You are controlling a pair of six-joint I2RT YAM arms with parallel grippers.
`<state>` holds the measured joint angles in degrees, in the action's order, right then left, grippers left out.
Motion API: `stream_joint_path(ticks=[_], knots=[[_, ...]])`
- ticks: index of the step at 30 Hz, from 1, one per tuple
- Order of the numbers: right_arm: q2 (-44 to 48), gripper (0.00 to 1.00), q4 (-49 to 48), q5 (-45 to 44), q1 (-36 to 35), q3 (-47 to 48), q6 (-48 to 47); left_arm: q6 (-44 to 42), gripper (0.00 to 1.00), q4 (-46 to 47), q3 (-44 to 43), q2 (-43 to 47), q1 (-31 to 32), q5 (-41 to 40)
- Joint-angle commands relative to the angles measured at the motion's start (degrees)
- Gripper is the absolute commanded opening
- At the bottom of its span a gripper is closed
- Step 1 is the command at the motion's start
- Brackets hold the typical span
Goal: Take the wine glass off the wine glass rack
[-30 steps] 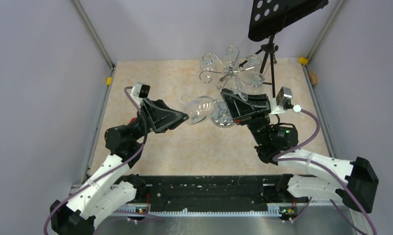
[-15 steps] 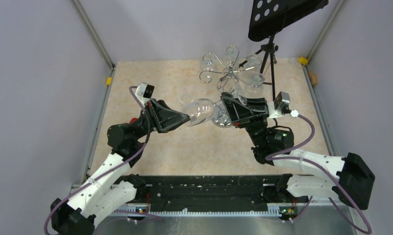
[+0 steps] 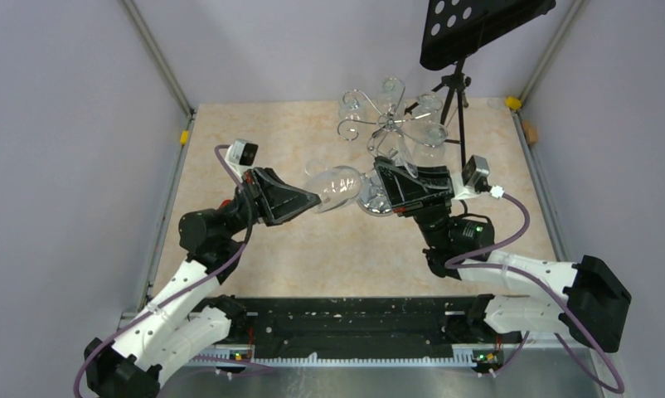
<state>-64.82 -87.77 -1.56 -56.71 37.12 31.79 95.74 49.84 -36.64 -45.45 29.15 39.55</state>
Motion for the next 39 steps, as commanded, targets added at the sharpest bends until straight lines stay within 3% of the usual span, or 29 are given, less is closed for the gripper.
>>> stream_joint_path(ticks=[1, 10, 23, 28, 32, 39], knots=[[-1.0, 0.0, 0.9, 3.0, 0.1, -1.0, 1.0, -2.3, 0.0, 4.2, -2.9, 1.2, -0.1, -1.9], [-0.2, 0.39, 1.9, 3.2, 0.2, -0.4, 2.0, -11.5, 0.0, -5.1, -4.9, 4.3, -0.2, -4.7], [5.7, 0.77, 11.6, 6.9, 0.2, 0.5, 1.8, -35.5, 0.0, -26.8, -14.3, 7.1, -0.1, -18.1], [7.2, 0.81, 15.9, 7.5, 0.2, 0.2, 1.1, -45.5, 0.0, -37.4, -20.2, 7.1, -0.2, -26.7], [10.5, 0.81, 22.4, 7.7, 0.2, 0.3, -1.1, -55.6, 0.0, -53.6, -26.1, 7.2, -0.2, -42.0], [18.9, 0.74, 50.2, 4.0, 0.2, 6.6, -6.7, -69.8, 0.0, -80.3, -34.9, -0.4, -0.1, -66.9]])
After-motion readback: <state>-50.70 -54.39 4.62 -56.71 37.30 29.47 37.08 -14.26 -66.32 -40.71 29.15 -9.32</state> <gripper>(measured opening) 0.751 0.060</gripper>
